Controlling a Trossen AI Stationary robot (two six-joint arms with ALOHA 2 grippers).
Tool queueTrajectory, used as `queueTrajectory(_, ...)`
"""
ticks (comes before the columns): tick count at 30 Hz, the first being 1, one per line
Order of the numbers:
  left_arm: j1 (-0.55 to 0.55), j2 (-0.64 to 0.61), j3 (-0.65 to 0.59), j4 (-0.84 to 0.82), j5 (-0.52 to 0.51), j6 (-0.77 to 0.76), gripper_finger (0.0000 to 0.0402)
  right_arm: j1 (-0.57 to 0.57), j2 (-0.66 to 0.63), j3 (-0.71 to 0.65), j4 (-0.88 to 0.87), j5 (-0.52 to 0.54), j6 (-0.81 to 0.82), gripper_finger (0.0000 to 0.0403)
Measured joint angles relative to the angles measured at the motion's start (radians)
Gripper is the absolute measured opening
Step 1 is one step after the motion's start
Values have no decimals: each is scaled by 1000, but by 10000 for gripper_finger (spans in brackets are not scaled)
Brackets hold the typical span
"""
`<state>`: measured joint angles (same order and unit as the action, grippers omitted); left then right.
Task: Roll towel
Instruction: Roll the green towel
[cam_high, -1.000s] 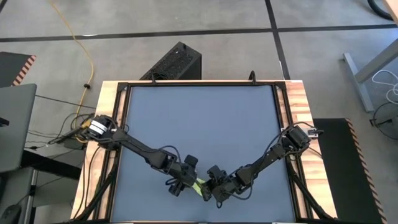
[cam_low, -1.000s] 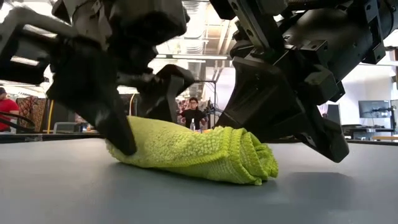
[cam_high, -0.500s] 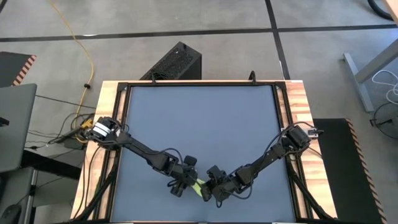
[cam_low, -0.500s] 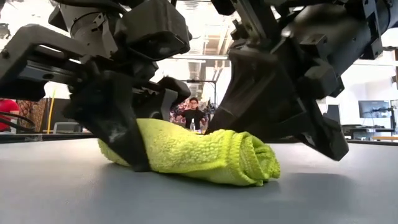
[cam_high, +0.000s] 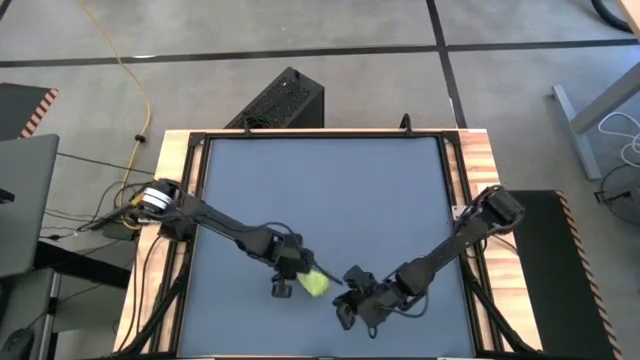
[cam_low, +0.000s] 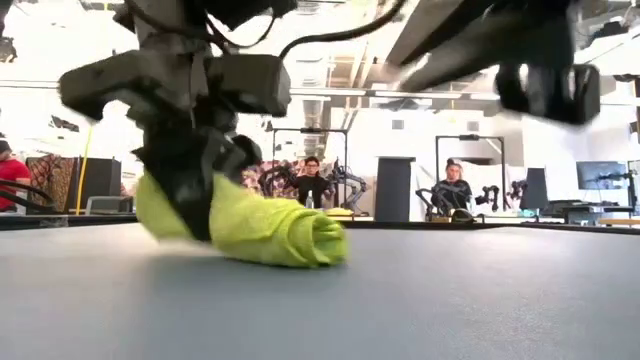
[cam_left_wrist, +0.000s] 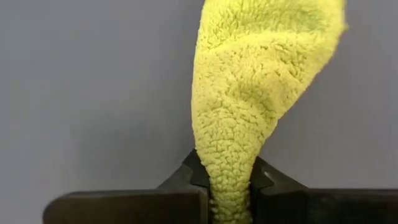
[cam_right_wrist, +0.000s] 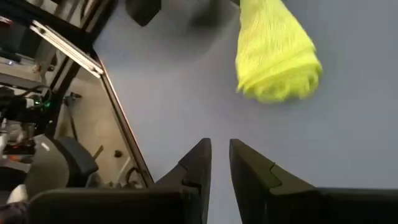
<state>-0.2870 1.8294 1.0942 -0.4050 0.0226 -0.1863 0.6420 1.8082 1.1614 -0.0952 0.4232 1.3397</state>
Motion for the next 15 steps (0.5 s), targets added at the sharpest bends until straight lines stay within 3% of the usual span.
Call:
queueTrajectory(2,12,-60,-1,-58,-44,-59,12,18,-54,0,-59,52,-29,86)
queueTrajectory(9,37,-300,-50,-333,-341,-411,11,34,-263,-38,-247,193,-146,87)
queueTrajectory(15,31,-521,-226,-492,-425,-812,11,-18,-414,-151,-260,202,-249,87)
